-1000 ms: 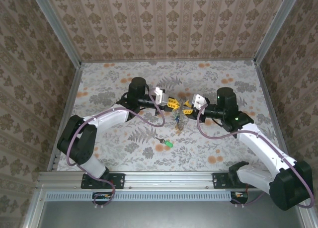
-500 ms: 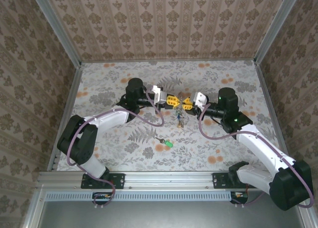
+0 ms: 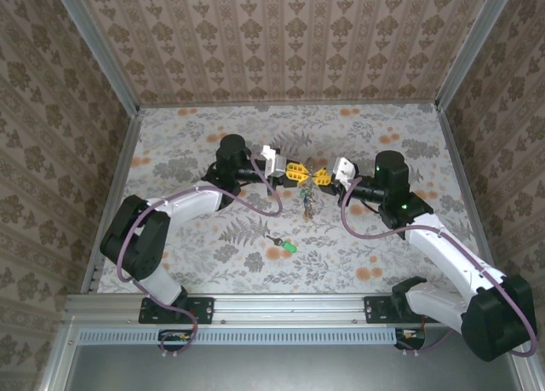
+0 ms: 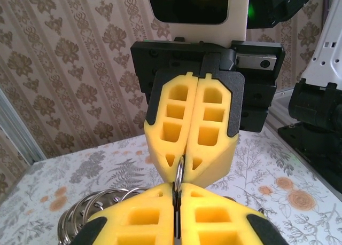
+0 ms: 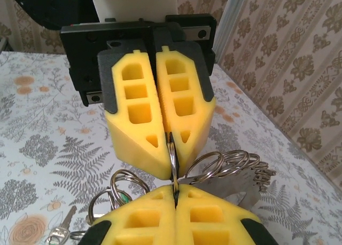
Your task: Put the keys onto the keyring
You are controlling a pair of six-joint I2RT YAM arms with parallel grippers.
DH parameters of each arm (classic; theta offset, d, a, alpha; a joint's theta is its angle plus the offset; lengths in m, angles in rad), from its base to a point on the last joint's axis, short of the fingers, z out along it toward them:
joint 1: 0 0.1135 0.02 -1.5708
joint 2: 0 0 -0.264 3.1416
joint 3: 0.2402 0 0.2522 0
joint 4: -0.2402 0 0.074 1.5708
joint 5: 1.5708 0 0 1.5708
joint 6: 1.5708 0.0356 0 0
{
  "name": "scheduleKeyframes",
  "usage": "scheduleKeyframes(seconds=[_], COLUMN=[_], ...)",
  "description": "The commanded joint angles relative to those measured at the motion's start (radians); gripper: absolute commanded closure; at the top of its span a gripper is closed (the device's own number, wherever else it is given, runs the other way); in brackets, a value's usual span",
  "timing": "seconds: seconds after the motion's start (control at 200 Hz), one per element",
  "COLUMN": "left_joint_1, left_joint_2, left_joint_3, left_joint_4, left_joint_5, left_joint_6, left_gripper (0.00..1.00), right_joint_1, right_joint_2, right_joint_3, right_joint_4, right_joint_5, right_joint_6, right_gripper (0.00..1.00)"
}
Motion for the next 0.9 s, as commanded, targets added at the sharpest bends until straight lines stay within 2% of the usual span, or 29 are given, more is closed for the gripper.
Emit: scheduleKeyframes(seconds=[0.0,0.195,0.24,0.31,0.68,0.895], left_joint_1=[0.009,0.003,-0.002,-0.011,-0.05,-0.071], left_joint_2=[-0.027,-0.048,-0.048,-0.049,-0.033,-0.019], left_joint_3=[0.018,0.11,0.134,0.161,0.223,0.232], left_joint_4=[-0.108,-0.476,-0.562,-0.648,-0.802,-0.798], left_joint_5=[0.008,-0.014,-0.021,-0.031,-0.095,-0.138], left_joint_6=[0.03,0.22,0.272,0.327,0.421,0.419], left_gripper=[0.87,0.84,0.76,0.76,0.73,0.73], right_joint_1=[0.002,0.026,0.034,0.039,0.079,0.1], right_joint_2=[-0.039,-0.039,-0.039,-0.036,-0.024,-0.018], right_joint_3=[0.03,0.085,0.095,0.107,0.152,0.155], right_joint_4=[-0.086,-0.261,-0.285,-0.313,-0.41,-0.412], right_joint_5=[0.012,0.117,0.138,0.159,0.245,0.262], right_joint_6=[-0.072,-0.218,-0.237,-0.259,-0.323,-0.317], right_gripper=[1.0,1.0,1.0,1.0,1.0,1.0])
